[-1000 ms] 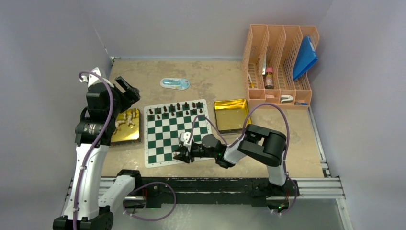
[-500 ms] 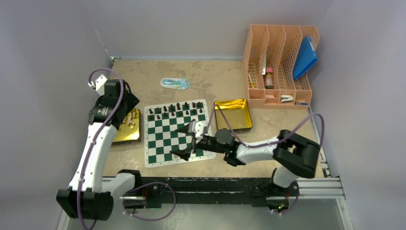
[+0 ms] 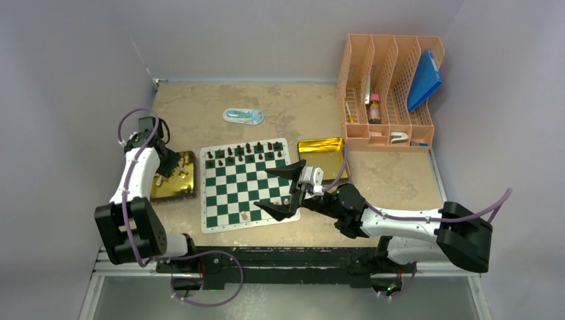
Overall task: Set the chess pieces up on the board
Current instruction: Pick up the chess piece from the storage box.
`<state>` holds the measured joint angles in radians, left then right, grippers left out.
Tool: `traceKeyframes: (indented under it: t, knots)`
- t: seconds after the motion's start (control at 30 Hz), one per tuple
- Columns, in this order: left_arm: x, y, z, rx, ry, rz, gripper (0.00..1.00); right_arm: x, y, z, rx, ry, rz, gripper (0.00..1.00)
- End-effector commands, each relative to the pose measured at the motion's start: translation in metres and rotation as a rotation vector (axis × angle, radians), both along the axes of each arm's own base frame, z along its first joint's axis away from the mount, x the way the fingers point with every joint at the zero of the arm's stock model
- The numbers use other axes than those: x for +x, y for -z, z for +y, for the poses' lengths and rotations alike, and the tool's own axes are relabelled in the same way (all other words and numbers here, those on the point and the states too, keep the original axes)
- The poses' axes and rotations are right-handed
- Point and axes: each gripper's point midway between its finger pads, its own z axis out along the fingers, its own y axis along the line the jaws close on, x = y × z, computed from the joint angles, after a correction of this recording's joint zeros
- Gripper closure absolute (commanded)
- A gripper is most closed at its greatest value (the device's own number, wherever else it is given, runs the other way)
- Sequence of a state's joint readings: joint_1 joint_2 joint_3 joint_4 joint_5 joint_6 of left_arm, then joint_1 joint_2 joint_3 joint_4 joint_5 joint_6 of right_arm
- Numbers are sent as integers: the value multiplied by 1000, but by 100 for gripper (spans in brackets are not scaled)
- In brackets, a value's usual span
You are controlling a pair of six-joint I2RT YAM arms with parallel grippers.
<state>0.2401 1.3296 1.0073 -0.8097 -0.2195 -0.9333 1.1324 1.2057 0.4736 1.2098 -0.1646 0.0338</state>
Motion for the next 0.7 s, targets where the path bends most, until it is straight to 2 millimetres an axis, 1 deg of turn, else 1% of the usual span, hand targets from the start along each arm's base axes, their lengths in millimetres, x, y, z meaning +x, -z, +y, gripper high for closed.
traceKeyframes:
  t: [0.0,0.07,0.17,0.33,0.47,0.53,0.67]
  knots:
    - [28,9,5,-22,-25,-61,67,-2,-14,-6,47,4,39,5]
    - [36,16,5,-33,-14,-59,69,-7,-19,-7,49,-21,40,5]
    - [46,26,6,-46,-6,-39,69,-7,-25,-9,54,-17,43,6]
    - [53,42,4,-72,-7,-8,79,-6,-27,-8,50,-13,30,6]
    - [52,57,6,-92,-16,45,79,-11,-30,-7,45,-39,22,9]
    - [55,58,8,-86,-13,47,78,-15,-32,-6,34,-58,11,9]
    - [61,52,13,-63,-15,20,72,-16,-34,-10,47,-55,-6,9]
